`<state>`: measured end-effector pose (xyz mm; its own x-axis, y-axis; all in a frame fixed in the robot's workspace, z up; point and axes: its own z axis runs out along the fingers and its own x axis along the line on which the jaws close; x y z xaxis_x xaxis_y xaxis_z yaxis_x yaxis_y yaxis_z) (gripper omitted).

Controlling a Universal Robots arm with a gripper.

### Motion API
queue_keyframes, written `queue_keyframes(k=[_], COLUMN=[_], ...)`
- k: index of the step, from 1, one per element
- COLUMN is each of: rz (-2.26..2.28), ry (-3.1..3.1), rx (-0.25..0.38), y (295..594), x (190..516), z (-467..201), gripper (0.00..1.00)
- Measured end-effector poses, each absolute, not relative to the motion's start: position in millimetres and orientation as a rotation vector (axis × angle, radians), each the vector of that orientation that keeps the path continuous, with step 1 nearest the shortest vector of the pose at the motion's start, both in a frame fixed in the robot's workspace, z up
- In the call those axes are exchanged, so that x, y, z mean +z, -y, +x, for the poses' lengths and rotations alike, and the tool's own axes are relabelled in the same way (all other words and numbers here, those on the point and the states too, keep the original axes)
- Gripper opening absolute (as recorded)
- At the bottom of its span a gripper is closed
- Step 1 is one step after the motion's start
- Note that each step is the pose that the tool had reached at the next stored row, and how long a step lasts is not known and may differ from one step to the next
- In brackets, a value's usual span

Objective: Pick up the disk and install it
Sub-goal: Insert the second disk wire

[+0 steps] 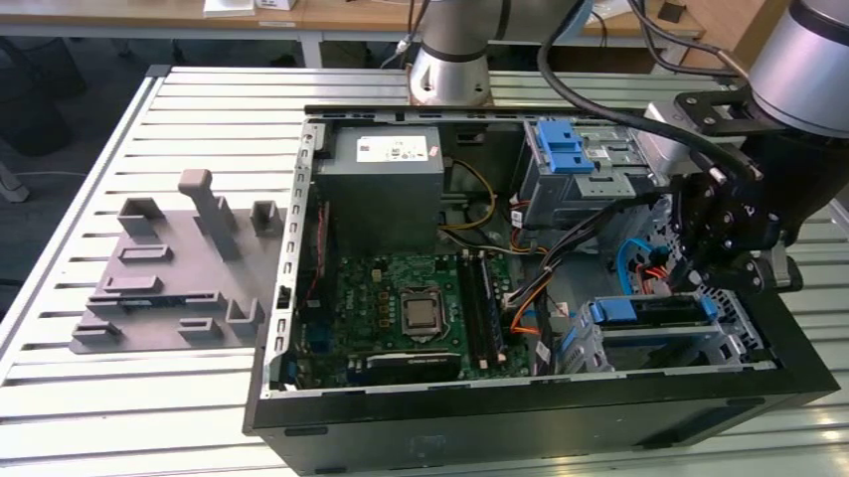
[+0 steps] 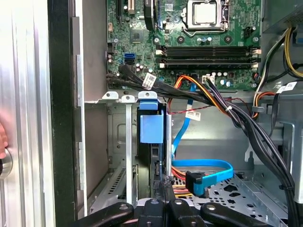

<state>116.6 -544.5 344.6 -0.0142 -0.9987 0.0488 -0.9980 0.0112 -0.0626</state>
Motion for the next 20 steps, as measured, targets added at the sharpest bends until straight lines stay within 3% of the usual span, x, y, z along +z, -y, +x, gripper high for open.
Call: queue_keyframes(k=[20], rz=[-2.201], ry=[-2.229], rx=[-0.109], y=[545], x=[359], z=[102], gripper=[0.11])
